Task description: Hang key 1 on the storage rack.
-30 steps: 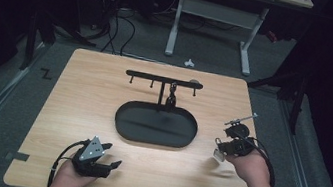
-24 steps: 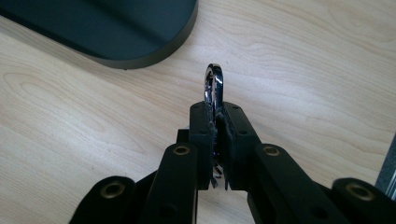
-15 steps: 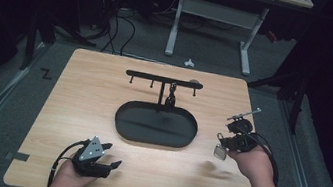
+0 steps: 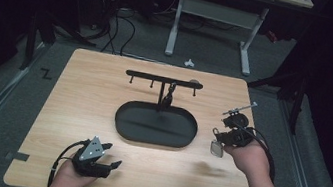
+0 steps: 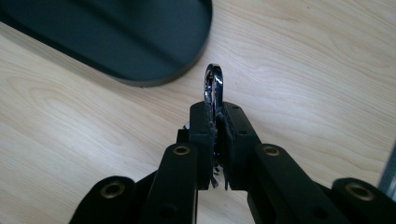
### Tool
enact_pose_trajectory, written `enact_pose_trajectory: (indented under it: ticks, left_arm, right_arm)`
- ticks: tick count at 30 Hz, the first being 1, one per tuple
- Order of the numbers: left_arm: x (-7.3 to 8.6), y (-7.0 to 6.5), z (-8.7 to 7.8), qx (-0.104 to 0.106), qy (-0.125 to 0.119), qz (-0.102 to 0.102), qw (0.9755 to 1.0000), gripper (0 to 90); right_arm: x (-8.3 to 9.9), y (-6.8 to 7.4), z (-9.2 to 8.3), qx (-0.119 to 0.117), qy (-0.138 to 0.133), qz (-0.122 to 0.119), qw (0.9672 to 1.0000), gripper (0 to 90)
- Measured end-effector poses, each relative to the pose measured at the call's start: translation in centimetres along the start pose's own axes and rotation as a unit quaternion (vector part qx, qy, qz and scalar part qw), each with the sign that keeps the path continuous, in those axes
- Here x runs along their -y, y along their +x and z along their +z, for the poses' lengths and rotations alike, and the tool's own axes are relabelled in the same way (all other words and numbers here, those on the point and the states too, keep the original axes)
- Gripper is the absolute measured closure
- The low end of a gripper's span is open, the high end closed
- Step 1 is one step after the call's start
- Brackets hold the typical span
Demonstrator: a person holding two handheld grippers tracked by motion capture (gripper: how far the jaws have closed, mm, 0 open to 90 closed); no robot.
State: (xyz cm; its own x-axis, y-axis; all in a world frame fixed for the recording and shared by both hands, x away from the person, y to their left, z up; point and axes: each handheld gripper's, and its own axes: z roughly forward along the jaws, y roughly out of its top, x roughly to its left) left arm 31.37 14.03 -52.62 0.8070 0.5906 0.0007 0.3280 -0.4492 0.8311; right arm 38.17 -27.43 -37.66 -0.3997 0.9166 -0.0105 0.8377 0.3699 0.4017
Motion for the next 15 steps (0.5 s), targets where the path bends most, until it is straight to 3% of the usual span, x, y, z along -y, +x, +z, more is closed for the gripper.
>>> enact_pose_trajectory:
  ticks: [8,15]
  left_arm:
    - [0.0,0.0,-0.1,0.001,0.000,0.000,1.0000,30.7]
    - [0.0,0.0,-0.1,-0.001,-0.001,0.000,1.0000,30.7]
  right_arm:
    - [-1.2,1.3,0.9,-0.002,0.004,-0.019,0.9998,84.2]
    - [-2.7,2.0,0.6,-0.001,-0.001,-0.027,0.9996,84.2]
